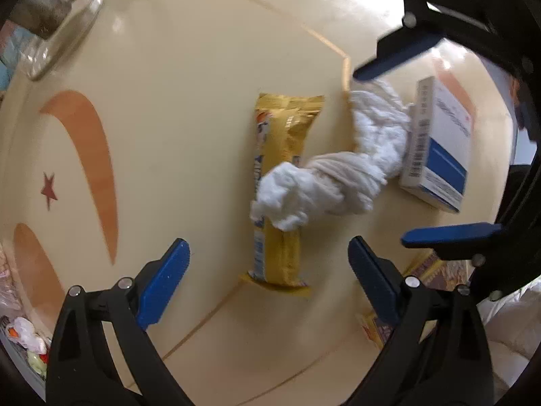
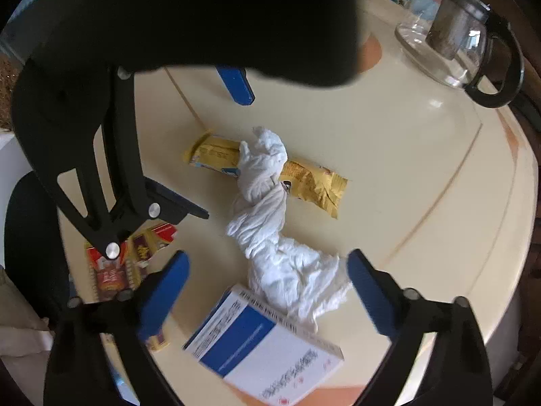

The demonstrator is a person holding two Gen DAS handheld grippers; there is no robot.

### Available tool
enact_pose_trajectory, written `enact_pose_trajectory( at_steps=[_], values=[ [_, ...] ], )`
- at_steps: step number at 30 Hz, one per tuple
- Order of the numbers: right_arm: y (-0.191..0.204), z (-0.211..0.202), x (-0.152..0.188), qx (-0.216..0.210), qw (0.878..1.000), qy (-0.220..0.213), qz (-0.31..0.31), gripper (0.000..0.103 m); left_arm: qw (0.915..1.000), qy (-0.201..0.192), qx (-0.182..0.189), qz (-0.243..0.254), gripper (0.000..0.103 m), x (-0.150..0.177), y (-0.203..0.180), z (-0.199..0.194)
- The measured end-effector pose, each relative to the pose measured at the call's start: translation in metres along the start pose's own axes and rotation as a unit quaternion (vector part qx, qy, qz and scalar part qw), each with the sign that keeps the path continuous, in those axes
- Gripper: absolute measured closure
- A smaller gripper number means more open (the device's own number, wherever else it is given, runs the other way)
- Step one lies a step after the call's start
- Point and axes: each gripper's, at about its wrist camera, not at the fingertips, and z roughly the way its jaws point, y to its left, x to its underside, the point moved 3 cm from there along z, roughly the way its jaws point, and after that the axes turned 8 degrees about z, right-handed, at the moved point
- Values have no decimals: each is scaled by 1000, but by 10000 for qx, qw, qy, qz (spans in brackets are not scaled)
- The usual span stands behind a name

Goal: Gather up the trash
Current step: 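Grasp the white tissue with the right tool while the left tool grasps the yellow snack bar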

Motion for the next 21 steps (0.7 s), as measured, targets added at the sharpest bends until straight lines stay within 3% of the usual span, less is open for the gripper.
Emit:
enact_pose_trajectory(
  at_steps=[4,9,12,15,17,20,21],
  values=[
    [-5,9,1,-90,10000,-13,-12,24,9997,-175,148,-11,10,-3,7,-3],
    [-14,4,5,124,9995,-285,105,56,9995,-318,12,20,10,-4,8,-5],
    [-15,2,8,287,9986,-376,224,62,9992,-381,-42,-130,11,-9,-3,-11],
    [-11,1,12,364,9977,-430,370,74,9987,-371,-292,-206,21,-9,-7,-14],
    [-7,-7,22,422,9970,-474,451,86,9982,-421,-350,-253,37,-8,-9,-18],
    [-3,-12,28,580,9950,-510,631,89,9974,-486,-371,-386,57,-8,-12,-25],
    [-4,-14,29,656,9937,-535,731,90,9971,-492,-372,-439,59,-8,-13,-27]
  ],
)
